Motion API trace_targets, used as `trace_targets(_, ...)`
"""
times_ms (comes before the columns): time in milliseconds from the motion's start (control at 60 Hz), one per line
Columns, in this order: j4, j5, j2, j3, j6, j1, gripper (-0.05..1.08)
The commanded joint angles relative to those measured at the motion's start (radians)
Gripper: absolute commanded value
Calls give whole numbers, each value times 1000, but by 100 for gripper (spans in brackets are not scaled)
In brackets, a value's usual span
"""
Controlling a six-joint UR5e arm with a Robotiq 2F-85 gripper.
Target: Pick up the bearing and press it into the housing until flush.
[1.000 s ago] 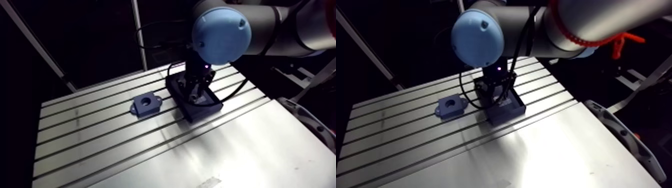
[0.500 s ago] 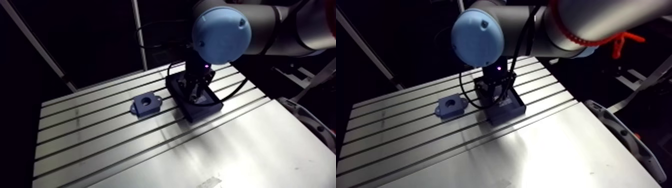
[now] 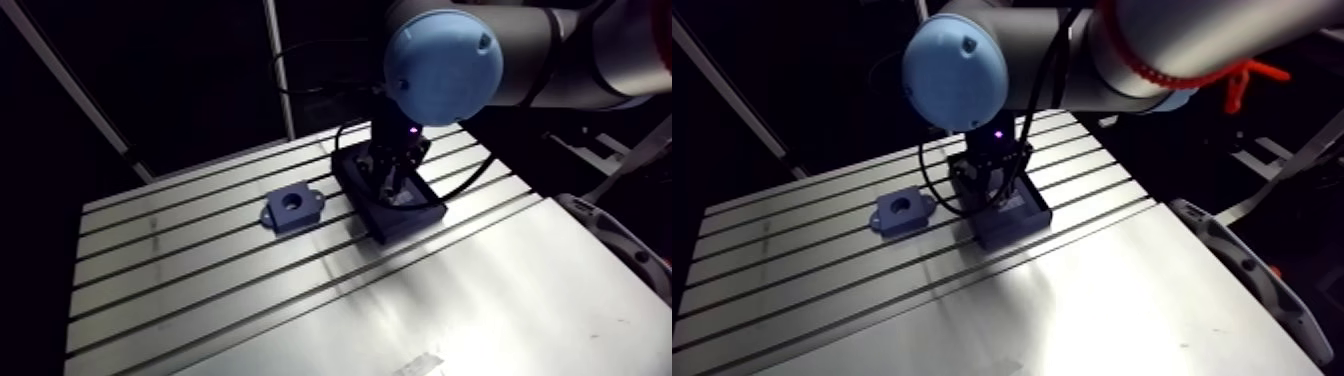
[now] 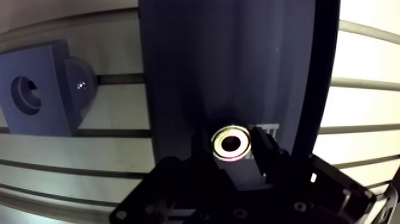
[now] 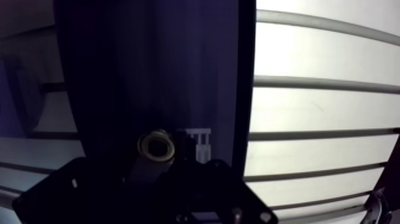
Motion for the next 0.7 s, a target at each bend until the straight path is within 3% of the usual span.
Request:
trace_targets(17, 0, -2, 3, -4, -1, -1, 53)
trace_targets(700, 7, 6, -19, -31, -2, -1, 59)
